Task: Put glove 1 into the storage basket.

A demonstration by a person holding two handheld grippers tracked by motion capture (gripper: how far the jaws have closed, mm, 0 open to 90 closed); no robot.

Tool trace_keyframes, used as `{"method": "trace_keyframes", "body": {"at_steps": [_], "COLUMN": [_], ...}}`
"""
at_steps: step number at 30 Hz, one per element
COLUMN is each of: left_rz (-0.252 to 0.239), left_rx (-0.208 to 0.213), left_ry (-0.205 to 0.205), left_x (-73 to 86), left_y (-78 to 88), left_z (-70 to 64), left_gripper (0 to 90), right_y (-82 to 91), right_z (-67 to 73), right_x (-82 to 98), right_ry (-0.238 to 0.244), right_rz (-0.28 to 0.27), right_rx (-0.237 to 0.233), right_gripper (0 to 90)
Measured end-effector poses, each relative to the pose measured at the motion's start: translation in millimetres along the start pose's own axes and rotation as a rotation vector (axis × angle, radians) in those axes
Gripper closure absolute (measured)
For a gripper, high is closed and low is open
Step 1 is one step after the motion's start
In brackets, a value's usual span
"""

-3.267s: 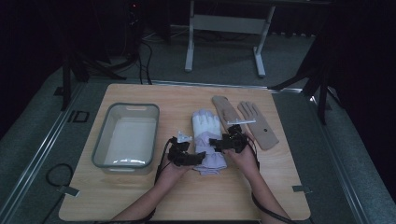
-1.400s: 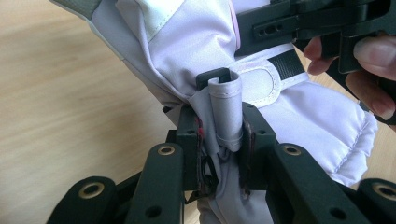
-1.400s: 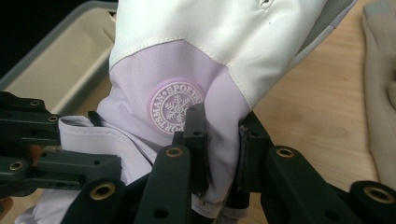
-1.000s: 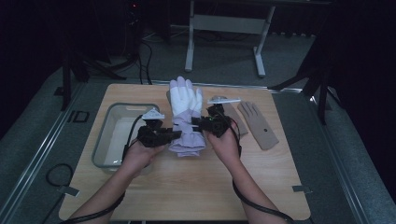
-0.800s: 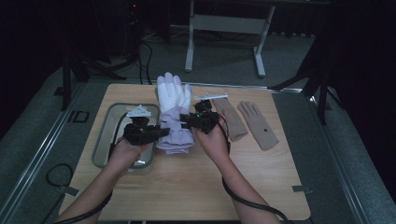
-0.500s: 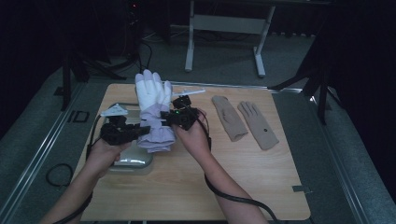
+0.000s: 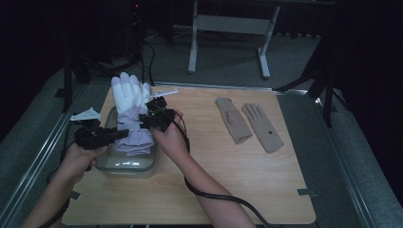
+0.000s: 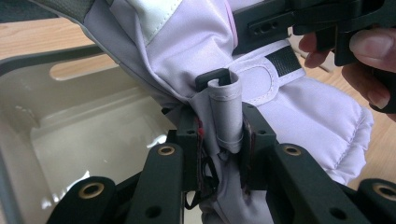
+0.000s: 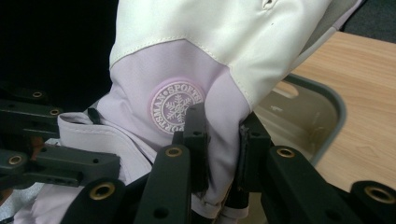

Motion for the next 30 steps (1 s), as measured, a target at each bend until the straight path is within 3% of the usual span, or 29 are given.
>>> {"method": "trace_keyframes", "body": {"at_steps": [7,13,17,21,25,30], "left_rz": [0.033,0.108,0.145,0.176,0.263,0.261], "left_rx": [0.009,0.021,0.027,0.005,-0.032,-0.037], "left_ry": [0.024,0.054,0.053,0.039,0.045,0.058], "left_x": [16.3,39.7,49.3,53.5,62.9,63.3], "left_y": [-5.1,-17.8,-24.6,-28.4,-35.5,-37.5], "left_z": [13.5,23.8,24.7,23.2,19.6,18.0], "left_gripper": [73.9,73.6,73.2,72.1,66.5,65.5], "right_y": [-22.1,-39.3,-46.3,-47.7,-49.5,-51.9], "right_z": [1.9,-0.2,-4.4,-5.7,-7.0,-7.6], "right_x": [14.3,36.4,51.5,59.2,70.9,79.1], "right_ry": [-0.02,-0.041,-0.071,-0.091,-0.099,-0.104], "right_rz": [0.03,0.073,0.097,0.102,0.117,0.144], "right_rx": [0.009,0.022,0.028,0.033,0.041,0.04], "right_gripper": [77.2,77.2,77.2,77.2,77.3,77.2]}}
Point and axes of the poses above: each handheld gripper's, and its own axes: y roughly backward along the jaws, x roughly out of its underside, z roughly to its left, the point moved 7 cm from there along -y, roughly forward along the jaws, and after that the axes turned 1 degree about -z, right-handed, at the moved point
